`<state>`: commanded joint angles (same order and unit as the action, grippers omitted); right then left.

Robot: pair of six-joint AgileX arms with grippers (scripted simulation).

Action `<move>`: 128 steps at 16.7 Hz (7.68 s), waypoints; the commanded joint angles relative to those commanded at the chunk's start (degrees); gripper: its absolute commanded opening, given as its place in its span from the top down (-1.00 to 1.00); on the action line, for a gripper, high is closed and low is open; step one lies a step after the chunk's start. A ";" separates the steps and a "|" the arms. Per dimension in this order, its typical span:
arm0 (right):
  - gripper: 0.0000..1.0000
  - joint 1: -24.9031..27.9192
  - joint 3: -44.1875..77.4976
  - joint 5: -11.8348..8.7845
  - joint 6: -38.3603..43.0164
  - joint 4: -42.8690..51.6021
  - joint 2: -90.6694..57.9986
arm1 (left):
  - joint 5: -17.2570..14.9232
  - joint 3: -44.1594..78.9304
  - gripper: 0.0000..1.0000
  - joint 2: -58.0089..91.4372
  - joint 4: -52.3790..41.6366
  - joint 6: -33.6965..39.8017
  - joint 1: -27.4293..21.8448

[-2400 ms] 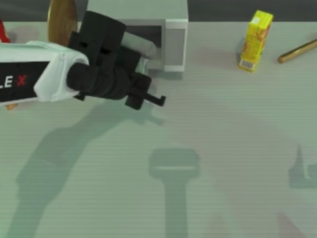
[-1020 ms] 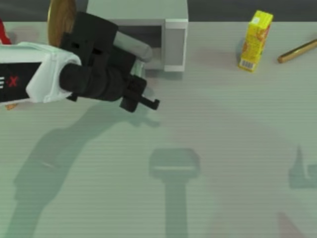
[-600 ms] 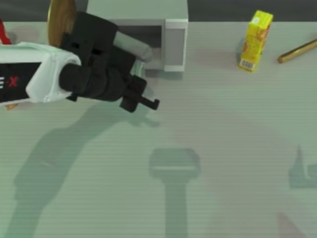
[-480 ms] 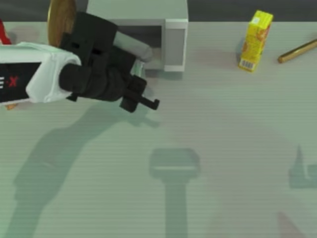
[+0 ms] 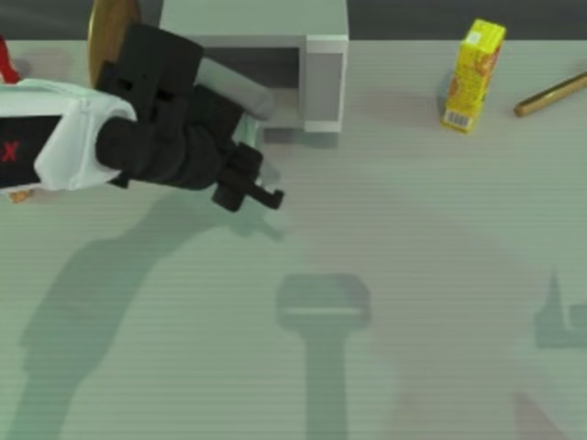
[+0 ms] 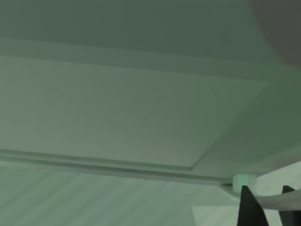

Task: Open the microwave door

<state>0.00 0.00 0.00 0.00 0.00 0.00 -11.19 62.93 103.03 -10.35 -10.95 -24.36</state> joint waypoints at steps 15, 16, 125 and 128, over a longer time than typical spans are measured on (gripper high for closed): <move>-1.00 0.00 0.00 0.00 0.00 0.00 0.00 | 0.00 0.00 1.00 0.00 0.00 0.00 0.00; -1.00 0.00 0.00 0.00 0.00 0.00 0.00 | 0.00 0.00 1.00 0.00 0.00 0.00 0.00; -1.00 0.00 0.00 0.00 0.00 0.00 0.00 | -9.79 -2.01 1.00 -2.16 -3.85 -13.06 5.66; -1.00 0.00 0.00 0.00 0.00 0.00 0.00 | -10.23 -2.20 1.00 -2.15 -3.97 -12.96 5.37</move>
<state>0.00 0.00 0.00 0.00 0.00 0.00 -21.42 60.73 100.88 -14.31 -23.90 -18.99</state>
